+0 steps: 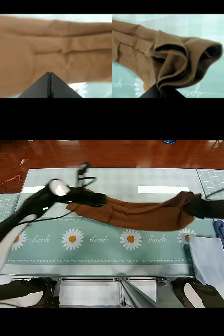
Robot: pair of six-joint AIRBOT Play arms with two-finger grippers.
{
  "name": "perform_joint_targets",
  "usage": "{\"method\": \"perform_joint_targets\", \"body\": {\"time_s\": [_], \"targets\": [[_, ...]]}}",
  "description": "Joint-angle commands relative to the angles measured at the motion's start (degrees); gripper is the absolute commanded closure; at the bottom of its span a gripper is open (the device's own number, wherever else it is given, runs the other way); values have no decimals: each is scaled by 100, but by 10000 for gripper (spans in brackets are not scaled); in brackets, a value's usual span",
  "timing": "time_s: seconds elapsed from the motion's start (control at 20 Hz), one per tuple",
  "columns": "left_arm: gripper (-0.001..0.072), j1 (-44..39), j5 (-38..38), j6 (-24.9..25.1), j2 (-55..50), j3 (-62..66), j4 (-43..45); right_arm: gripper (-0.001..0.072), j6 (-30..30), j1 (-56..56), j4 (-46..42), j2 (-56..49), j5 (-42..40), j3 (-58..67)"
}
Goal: Fold the shirts.
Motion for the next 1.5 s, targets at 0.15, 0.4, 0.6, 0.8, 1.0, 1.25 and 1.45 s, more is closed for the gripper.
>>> {"method": "perform_joint_targets", "body": {"time_s": [0.15,0.4,0.6,0.8,1.0,1.25,1.45], "targets": [[690,-1757,-1119,-588,-2485,2579,-42,683,546,7,74,1434,476,-393],[690,-2643,-1790,-920,-3279,3401,-50,683,546,9,297,1427,426,-393],[690,-2334,-1950,-852,-3182,3574,-37,683,619,9,361,1401,389,-393],[690,-1049,-2533,-662,-2402,3517,339,683,382,13,1252,839,87,-391],[690,286,-2546,-544,-767,2555,1220,683,44,739,2090,-332,-949,-208],[690,1655,-1735,-254,1746,188,1255,683,31,2754,2090,-2763,-2256,1141],[690,1834,-1545,-310,3134,-1545,1241,683,37,3512,2304,-4704,-2505,2557]]}}
